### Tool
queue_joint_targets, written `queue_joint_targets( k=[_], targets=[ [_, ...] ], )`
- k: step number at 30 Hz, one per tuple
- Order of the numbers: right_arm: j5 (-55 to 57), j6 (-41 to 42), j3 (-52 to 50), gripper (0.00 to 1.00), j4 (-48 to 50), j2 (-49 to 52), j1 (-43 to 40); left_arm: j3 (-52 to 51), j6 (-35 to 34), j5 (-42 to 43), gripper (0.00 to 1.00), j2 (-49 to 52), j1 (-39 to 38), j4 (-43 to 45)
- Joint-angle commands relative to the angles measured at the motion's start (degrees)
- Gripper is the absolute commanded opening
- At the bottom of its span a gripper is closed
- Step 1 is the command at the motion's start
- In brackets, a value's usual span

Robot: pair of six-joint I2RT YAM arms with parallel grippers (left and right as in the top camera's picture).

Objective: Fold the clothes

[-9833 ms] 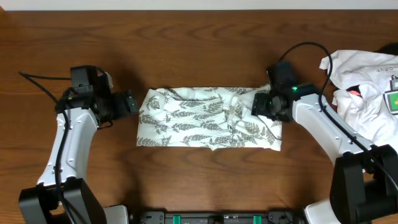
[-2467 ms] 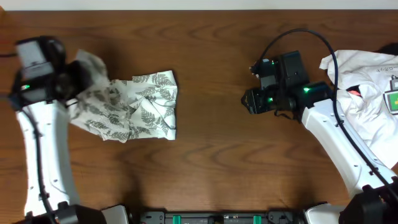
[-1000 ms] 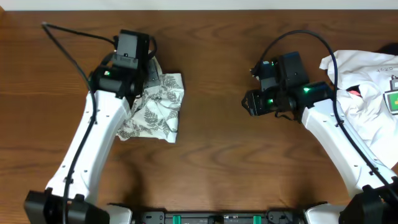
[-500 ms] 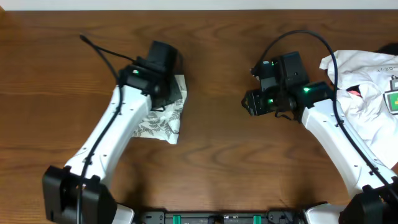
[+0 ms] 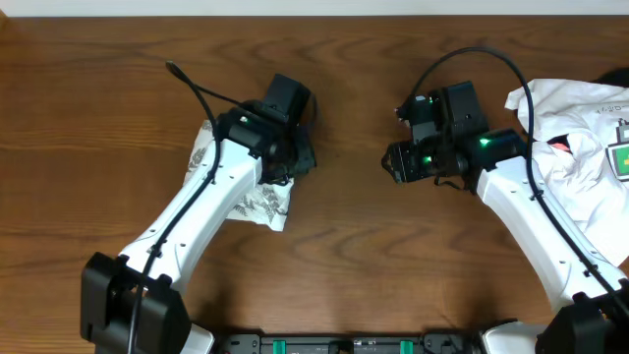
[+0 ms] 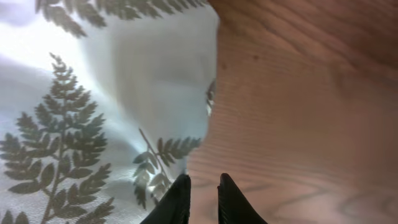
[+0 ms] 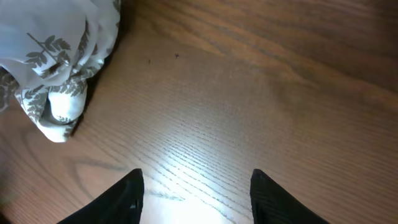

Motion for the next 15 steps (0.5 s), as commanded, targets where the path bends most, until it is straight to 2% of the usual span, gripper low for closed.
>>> queue_joint_targets(
  k=[1,4,6,10,15],
  targets=[
    [-0.6,-1.7,0.4,0.54,-0.2,-0.4,-0.1,2.4,3.5,-0.5,0.17,-3.5,1.9,0.0],
    [-1.1,-2.2,0.4,0.55,-0.5,-0.4,-0.1,2.4,4.2,-6.1,0.17,-6.7,4.9,-0.2],
    [-6.1,-5.7,0.4,0.54,-0.9,-0.4,0.0,2.4,4.2,-10.1,0.15,-8.3,7.3,-0.8],
    [-19.7,-13.9,0.4,0.50,-1.0,-0.4,0.0,2.1,4.2,-10.4,0.12,-8.3,10.2,-2.6],
    [-30.6,-17.4,0.4,0.43,-0.1,-0.4,1.5,-1.5,4.2,-10.4,0.11,-5.7,10.4,-2.9]
  ],
)
